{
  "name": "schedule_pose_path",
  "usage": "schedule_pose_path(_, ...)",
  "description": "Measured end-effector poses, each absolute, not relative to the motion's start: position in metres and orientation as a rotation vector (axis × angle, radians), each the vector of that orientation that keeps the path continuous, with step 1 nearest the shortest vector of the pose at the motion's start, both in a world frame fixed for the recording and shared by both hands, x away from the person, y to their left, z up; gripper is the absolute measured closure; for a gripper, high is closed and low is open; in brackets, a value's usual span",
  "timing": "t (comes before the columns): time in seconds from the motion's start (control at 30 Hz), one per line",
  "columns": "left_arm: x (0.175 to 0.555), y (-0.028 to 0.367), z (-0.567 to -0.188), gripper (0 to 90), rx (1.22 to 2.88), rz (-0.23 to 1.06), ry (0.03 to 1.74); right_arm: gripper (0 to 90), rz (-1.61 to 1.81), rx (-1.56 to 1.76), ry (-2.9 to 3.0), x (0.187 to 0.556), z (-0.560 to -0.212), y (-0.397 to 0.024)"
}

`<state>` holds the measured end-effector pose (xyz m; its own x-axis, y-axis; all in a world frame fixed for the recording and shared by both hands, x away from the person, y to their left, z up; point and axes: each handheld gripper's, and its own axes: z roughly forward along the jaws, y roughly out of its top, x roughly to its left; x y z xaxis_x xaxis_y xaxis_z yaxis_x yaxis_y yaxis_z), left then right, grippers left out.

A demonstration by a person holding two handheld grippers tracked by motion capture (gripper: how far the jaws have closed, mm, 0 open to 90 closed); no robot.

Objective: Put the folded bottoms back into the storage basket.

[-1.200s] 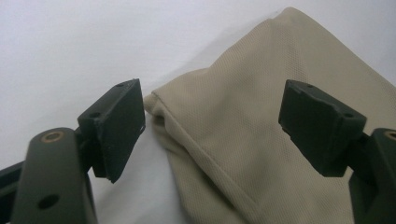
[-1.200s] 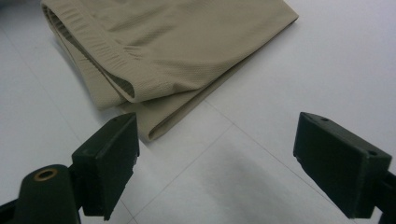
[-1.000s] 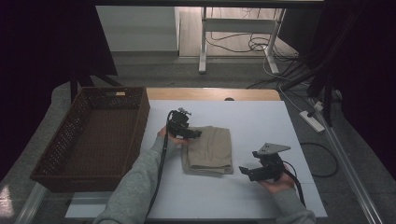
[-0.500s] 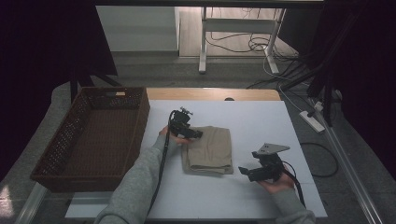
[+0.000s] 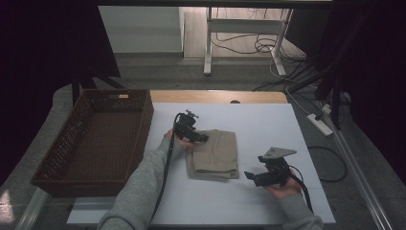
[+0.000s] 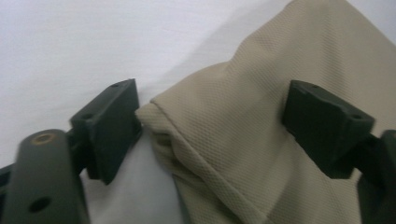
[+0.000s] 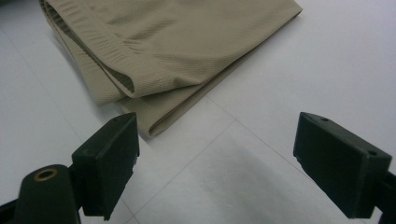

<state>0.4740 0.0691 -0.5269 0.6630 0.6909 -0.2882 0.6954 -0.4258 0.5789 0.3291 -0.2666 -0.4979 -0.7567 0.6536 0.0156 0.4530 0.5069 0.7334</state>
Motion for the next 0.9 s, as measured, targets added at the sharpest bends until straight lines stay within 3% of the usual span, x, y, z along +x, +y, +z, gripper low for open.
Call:
schedule_pose_path(0.33,0.464,0.067,-0.527,64.2,2.188,-0.081,0.993,14.5,1.096,0.933,2.487,0.329,-0.497,-0.267)
schedule_pose_path(0.47,0.461,0.068,-0.526,68.3,2.183,-0.066,0.979,14.5,1.095,0.931,2.489,0.329,-0.497,-0.267)
schedule_pose_path(0.9,0.456,0.070,-0.522,69.9,2.173,-0.066,0.953,14.6,1.090,0.936,2.488,0.329,-0.498,-0.266)
